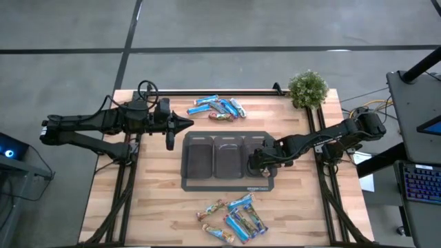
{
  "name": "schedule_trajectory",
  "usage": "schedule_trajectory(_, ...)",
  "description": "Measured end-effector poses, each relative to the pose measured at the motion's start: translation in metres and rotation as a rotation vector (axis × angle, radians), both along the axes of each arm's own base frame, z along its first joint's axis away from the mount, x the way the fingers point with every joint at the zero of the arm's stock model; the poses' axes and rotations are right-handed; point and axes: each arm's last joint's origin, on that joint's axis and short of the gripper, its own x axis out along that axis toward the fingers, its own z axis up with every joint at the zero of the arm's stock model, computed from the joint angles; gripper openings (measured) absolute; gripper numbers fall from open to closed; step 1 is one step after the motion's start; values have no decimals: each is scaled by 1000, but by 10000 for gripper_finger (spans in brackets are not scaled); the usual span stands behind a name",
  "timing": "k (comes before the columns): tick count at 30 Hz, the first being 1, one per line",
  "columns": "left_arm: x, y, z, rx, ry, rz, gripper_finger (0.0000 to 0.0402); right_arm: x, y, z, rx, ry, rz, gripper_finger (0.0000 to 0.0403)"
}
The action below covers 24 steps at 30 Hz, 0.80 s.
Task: Pick and place Granola Bars by type
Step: Put the red granola bar into the left black bin
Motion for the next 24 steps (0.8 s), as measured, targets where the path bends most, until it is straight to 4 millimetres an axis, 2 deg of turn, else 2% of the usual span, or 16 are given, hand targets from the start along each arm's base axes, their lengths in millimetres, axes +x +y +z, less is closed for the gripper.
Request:
schedule_trajectory(11, 0, 0, 0, 22, 4, -4, 0, 1, 0, 1, -15, -8, 63, 17)
schedule_trajectory(14, 0, 0, 0, 23, 4, -5, 0, 3, 1, 5, -25, -24, 105, 10)
schedule_trajectory(19, 0, 0, 0, 23, 1, -5, 0, 13, 2, 25, -64, -96, 242, 9)
schedule_trajectory(24, 1, 0, 5, 43, -41, -8, 0, 28, 4, 58, -153, -209, 448, 9)
